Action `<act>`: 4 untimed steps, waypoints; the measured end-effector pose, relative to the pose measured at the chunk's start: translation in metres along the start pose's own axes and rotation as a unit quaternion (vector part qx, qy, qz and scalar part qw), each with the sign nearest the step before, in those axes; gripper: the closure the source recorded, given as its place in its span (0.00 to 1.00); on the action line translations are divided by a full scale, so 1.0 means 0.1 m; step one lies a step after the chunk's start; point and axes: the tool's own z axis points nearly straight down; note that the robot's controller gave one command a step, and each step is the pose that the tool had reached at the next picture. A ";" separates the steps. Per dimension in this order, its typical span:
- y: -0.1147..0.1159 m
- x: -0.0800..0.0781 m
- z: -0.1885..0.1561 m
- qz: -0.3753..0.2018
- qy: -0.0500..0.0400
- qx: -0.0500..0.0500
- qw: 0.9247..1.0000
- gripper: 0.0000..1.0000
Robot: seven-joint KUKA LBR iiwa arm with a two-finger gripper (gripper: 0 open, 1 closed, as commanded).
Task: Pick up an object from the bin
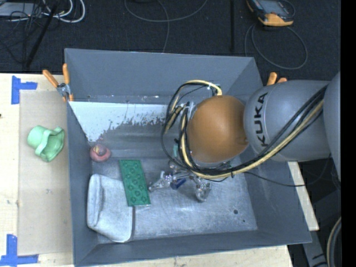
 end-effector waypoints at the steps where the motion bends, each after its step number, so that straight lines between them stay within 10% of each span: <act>1: -0.66 0.66 -0.02 0.012 0.002 0.000 1.000 0.00; 2: -0.46 0.32 0.00 -0.133 0.001 0.000 0.991 0.00; 3: -0.48 0.30 -0.04 -0.132 -0.001 0.002 0.991 1.00; 4: -0.50 0.16 -1.36 -0.153 0.000 0.000 0.988 1.00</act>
Offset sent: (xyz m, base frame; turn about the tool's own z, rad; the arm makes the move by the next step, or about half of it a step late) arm 0.0445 -0.0771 0.0021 0.0137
